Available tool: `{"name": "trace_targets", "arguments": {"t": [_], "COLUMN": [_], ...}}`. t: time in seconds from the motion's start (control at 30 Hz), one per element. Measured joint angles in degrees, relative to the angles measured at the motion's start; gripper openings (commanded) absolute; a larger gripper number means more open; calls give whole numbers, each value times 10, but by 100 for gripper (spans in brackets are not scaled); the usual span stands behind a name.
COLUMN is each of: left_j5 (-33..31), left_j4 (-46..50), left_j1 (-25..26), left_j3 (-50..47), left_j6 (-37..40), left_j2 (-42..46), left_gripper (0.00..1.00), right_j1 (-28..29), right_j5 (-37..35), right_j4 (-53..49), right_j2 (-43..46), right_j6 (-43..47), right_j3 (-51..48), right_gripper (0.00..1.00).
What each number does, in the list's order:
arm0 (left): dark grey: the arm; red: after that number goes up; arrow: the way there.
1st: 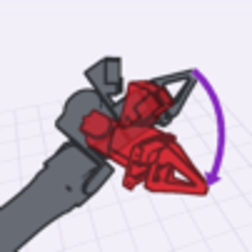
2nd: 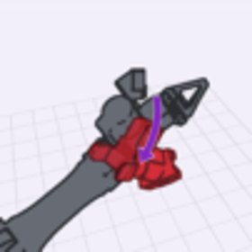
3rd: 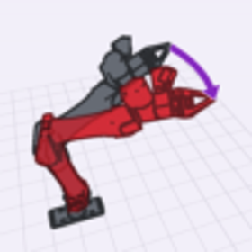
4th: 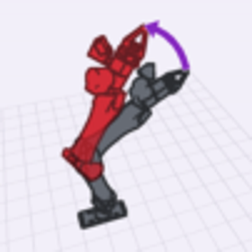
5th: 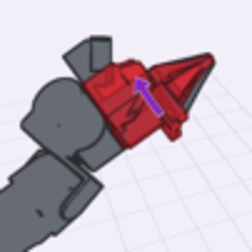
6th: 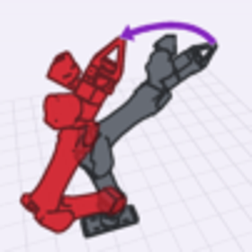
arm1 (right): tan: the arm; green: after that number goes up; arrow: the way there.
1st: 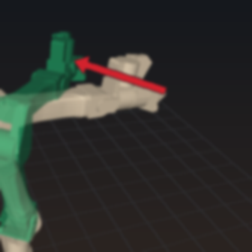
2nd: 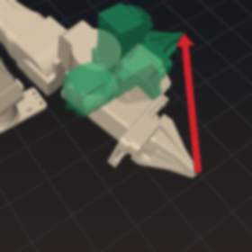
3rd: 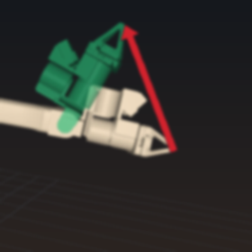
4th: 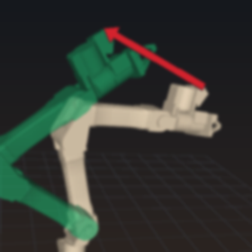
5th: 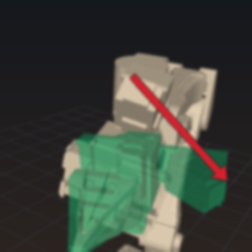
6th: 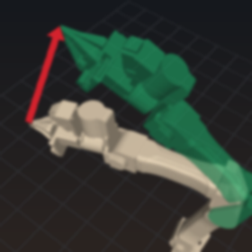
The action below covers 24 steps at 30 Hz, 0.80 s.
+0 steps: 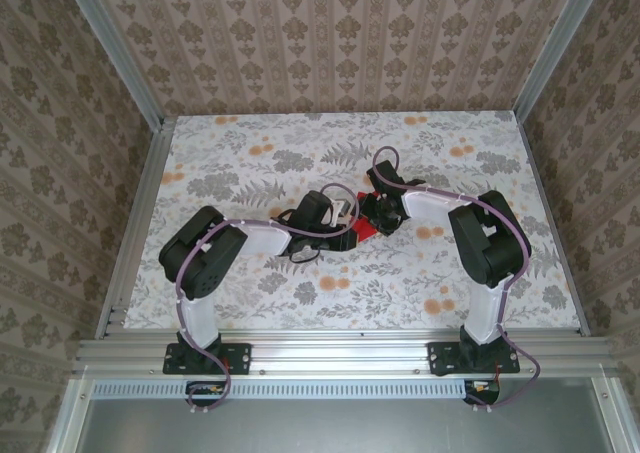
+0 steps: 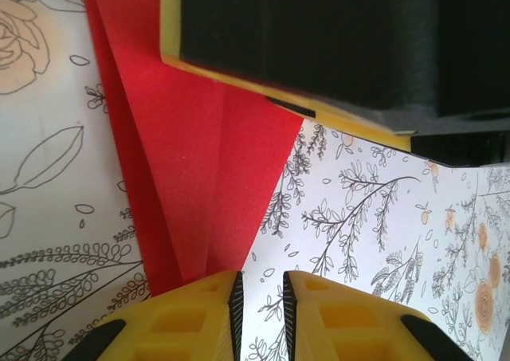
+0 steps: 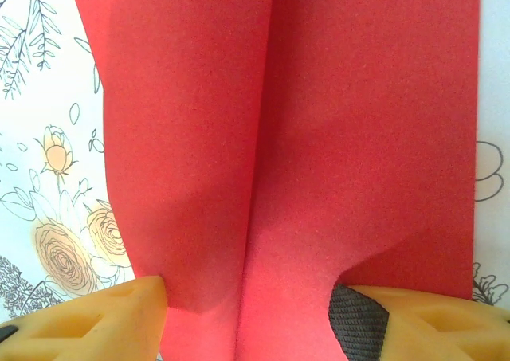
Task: Fold a paper plane with a square sheet of paper (pick it up from the middle)
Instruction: Fourth fold the wing at the center of the table.
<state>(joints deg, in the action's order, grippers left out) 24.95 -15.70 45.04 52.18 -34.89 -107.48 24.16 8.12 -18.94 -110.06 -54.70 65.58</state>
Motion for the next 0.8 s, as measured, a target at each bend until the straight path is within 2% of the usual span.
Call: {"name": "trace_targets", "arguments": {"t": [0.33,0.8], "left_j5": [-23,-24], "left_j4": [10,14], "left_j1": [0,3], "left_j3": [0,0], "left_j6": [10,14], "left_j2": [0,0], "left_gripper": [24,22], "right_j1": [0,0], "right_j5": [0,0], "right_j4": [0,0], "right_j2": [0,-1], "right_j6": [0,0], "right_j3": [0,0], "right_gripper": [66,66]}}
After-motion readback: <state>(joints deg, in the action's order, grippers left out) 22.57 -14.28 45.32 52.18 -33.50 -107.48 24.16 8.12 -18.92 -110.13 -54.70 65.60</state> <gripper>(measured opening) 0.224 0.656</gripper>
